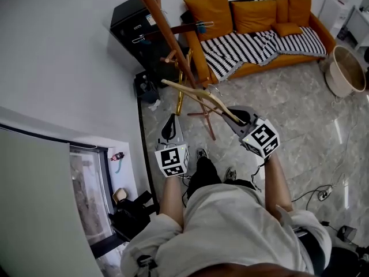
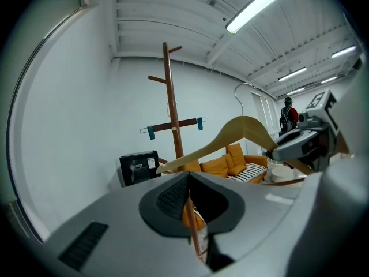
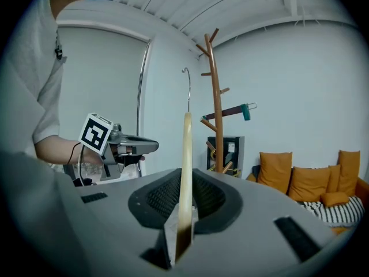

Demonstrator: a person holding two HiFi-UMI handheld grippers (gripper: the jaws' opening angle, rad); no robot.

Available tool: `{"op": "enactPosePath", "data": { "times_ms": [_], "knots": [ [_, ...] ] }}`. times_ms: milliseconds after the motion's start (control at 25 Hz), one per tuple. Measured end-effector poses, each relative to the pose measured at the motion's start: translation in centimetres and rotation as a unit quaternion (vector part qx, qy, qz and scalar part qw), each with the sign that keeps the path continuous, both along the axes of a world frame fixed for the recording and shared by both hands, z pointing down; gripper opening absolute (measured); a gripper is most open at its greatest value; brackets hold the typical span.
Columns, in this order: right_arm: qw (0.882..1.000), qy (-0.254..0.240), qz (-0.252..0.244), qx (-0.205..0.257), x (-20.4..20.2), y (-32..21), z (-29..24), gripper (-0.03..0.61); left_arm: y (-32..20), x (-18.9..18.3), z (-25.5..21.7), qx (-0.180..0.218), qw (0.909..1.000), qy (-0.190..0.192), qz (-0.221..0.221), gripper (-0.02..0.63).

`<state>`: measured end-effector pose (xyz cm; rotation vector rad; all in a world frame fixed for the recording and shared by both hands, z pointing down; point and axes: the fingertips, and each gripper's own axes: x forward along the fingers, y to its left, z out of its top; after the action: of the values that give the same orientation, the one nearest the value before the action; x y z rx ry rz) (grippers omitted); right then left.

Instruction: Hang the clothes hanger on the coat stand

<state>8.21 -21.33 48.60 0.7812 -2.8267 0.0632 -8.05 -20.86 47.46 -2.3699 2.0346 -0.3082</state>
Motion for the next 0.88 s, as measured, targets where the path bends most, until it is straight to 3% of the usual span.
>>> {"op": "enactPosePath", "data": {
  "times_ms": [880],
  "knots": [
    [0.998, 0.023, -0.058, -0.017, -11.3, -7.9, -0.3, 0.049, -5.3, -9.0, 1.3, -0.004, 0.998, 0.043, -0.045, 0.011]
  ]
}}
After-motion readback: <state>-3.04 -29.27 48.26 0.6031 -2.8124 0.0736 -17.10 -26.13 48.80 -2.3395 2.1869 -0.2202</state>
